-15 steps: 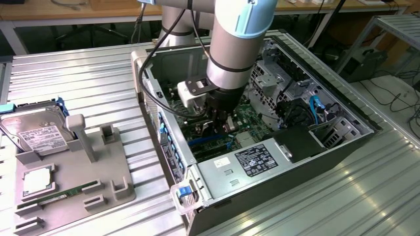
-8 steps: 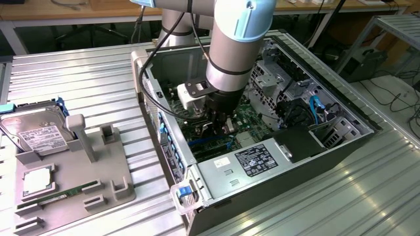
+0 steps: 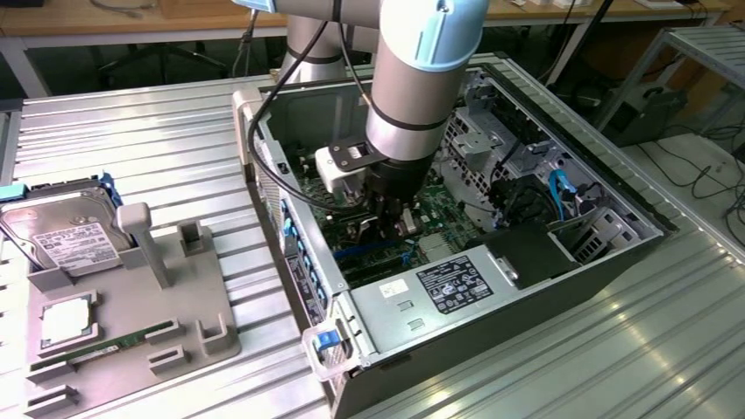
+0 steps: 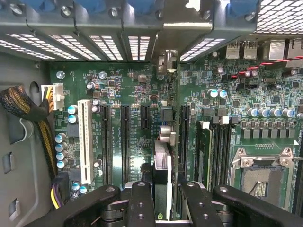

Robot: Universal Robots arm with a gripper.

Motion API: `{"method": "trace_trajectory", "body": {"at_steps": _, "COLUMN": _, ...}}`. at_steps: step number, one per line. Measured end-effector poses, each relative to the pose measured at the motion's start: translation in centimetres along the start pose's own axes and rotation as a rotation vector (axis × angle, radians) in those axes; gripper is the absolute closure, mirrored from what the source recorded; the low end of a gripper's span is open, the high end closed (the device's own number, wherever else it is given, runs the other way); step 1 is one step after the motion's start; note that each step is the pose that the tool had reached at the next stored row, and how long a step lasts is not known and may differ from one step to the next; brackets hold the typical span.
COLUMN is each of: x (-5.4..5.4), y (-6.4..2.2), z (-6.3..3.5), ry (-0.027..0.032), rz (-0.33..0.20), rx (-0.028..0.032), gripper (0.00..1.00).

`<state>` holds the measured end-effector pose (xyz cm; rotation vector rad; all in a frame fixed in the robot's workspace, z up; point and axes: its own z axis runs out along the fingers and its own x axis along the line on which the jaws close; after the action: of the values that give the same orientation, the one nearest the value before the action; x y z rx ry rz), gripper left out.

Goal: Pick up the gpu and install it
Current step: 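Insert the gpu into the slot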

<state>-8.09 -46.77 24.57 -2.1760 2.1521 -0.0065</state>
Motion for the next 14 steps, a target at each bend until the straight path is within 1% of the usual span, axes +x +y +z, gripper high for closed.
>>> {"method": "trace_trajectory", "body": {"at_steps": 6, "x": -0.06, "y": 0.03, "z": 0.05, "ry": 0.0001, "rz": 0.0, "rx": 0.0, "gripper": 0.73}}
{"method": "trace_trajectory", "body": {"at_steps": 14, "x": -0.04, "y": 0.16, "z": 0.42, "ry": -0.0046, "rz": 0.001, "rx": 0.0001, "gripper": 0.73}}
